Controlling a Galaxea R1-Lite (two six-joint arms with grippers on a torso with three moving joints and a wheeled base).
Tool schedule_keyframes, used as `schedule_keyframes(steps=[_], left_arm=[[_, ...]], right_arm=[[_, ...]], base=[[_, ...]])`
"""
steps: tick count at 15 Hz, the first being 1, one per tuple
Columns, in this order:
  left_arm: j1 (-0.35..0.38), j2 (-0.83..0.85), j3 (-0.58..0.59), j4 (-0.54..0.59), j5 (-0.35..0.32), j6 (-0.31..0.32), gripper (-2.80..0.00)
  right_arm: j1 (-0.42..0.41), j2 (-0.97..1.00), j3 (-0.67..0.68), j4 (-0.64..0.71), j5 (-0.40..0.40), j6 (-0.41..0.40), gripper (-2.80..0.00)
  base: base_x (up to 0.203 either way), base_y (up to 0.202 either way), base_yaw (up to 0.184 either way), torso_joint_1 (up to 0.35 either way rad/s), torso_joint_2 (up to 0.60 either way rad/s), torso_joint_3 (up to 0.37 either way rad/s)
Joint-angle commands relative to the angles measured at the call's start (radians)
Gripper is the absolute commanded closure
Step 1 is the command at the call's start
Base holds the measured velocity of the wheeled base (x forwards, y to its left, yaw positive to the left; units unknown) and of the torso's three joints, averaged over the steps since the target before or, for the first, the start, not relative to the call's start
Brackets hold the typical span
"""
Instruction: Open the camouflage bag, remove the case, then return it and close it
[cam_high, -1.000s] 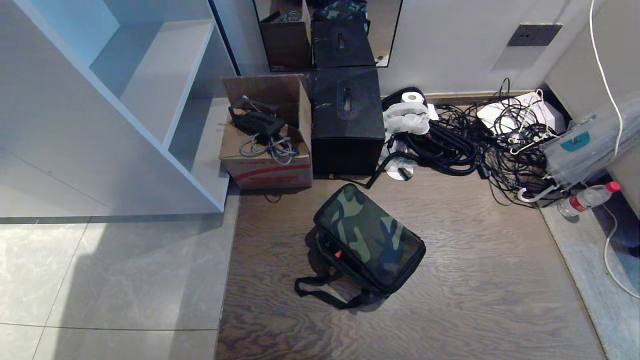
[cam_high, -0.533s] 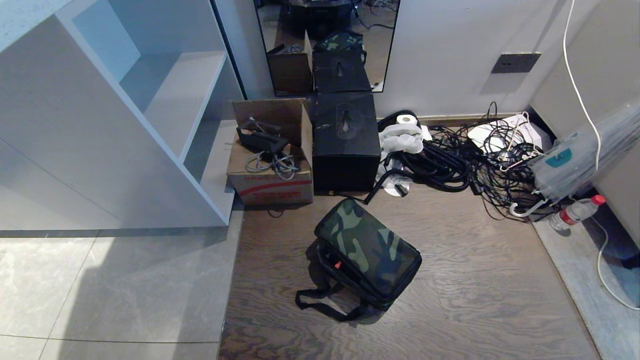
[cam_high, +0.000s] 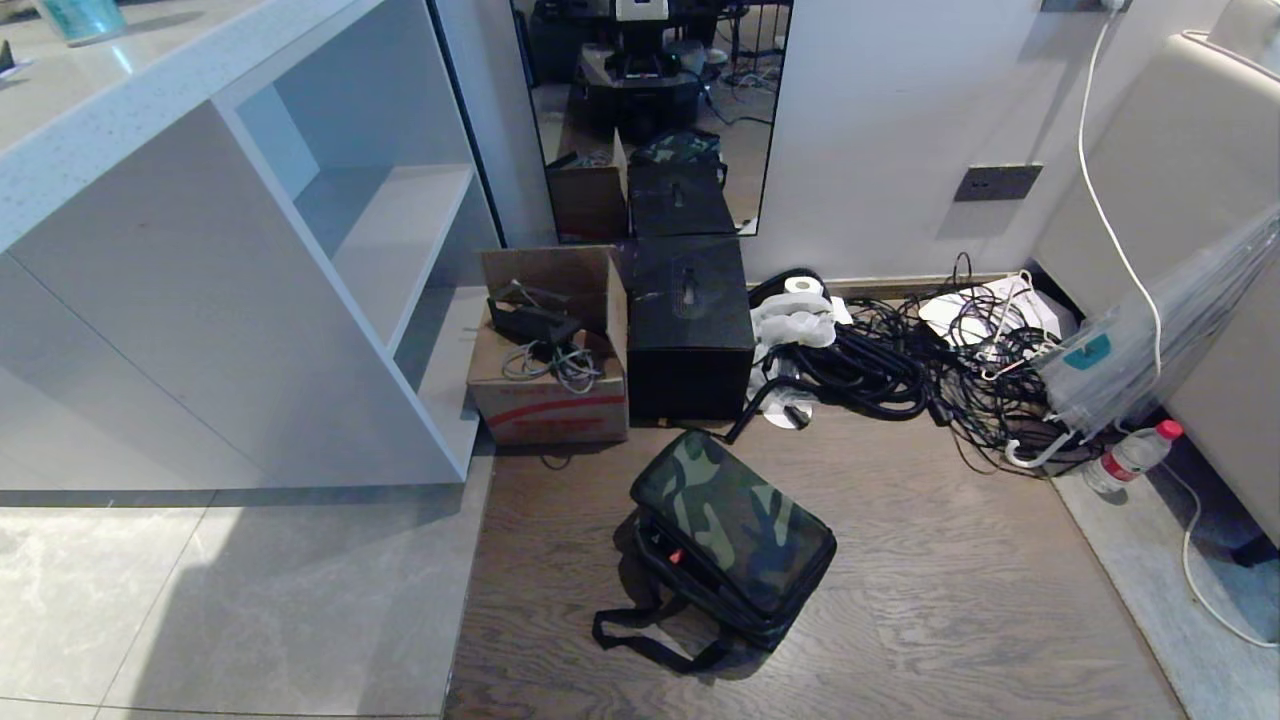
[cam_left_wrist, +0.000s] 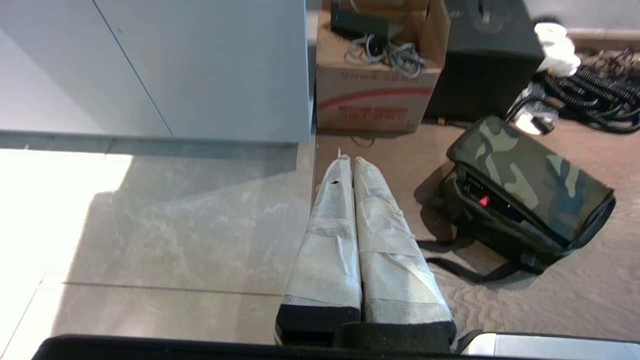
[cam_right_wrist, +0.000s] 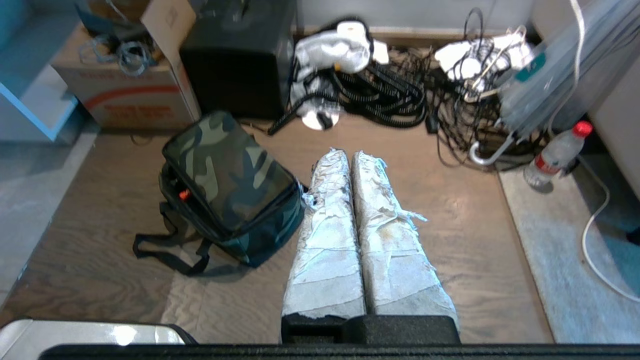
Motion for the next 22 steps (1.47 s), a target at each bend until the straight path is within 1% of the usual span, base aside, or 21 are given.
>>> schedule_keyframes(steps=[1, 20, 22], left_arm=[[0.000, 0.000, 0.000, -0.001, 0.000, -0.001, 0.00], [0.000, 0.000, 0.000, 0.001, 0.000, 0.001, 0.00], [0.000, 0.000, 0.000, 0.001, 0.000, 0.001, 0.00]], right_arm=[[0.001, 0.004, 0.028, -0.001, 0.001, -0.001, 0.00], [0.001, 0.004, 0.031, -0.001, 0.001, 0.005, 0.00], [0.000, 0.004, 0.030, -0.001, 0.001, 0.005, 0.00]], base=[[0.000, 0.000, 0.000, 0.002, 0.00, 0.204], [0.000, 0.000, 0.000, 0.002, 0.00, 0.201], [0.000, 0.000, 0.000, 0.004, 0.00, 0.100]])
